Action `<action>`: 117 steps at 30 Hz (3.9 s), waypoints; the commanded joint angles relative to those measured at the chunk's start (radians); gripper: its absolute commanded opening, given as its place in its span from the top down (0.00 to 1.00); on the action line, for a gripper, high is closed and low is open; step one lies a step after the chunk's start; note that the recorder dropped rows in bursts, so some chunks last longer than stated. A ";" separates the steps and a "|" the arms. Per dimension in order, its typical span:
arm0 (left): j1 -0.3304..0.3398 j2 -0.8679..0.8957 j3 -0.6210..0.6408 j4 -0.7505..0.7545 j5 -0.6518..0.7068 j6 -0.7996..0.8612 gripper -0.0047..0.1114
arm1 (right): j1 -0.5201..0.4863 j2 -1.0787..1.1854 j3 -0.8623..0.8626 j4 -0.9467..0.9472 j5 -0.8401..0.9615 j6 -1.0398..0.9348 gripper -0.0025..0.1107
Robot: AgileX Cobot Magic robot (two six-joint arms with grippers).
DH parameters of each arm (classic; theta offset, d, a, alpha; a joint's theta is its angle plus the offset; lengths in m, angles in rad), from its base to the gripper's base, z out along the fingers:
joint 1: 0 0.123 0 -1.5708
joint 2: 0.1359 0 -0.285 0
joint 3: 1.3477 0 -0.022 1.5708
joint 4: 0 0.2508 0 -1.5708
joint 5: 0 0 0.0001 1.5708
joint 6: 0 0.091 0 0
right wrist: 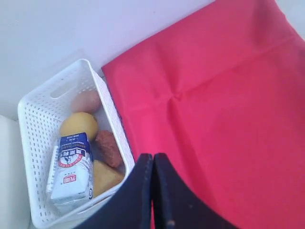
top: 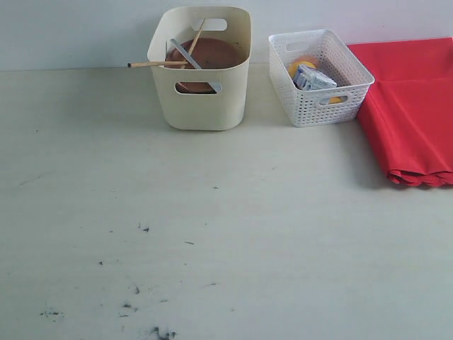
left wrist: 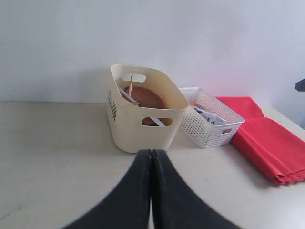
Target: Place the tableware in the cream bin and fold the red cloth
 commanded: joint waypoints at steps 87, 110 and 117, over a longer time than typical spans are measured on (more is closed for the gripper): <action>0.263 -0.242 0.423 0.032 -0.341 0.189 0.94 | 0.003 -0.013 0.008 0.004 -0.023 -0.010 0.98; 0.263 -0.242 0.423 0.032 -0.341 0.196 0.94 | 0.026 -0.858 0.517 -0.142 -0.124 -0.111 0.98; 0.263 -0.242 0.423 0.032 -0.341 0.198 0.94 | 0.232 -1.218 0.882 -0.245 -0.149 -0.154 0.98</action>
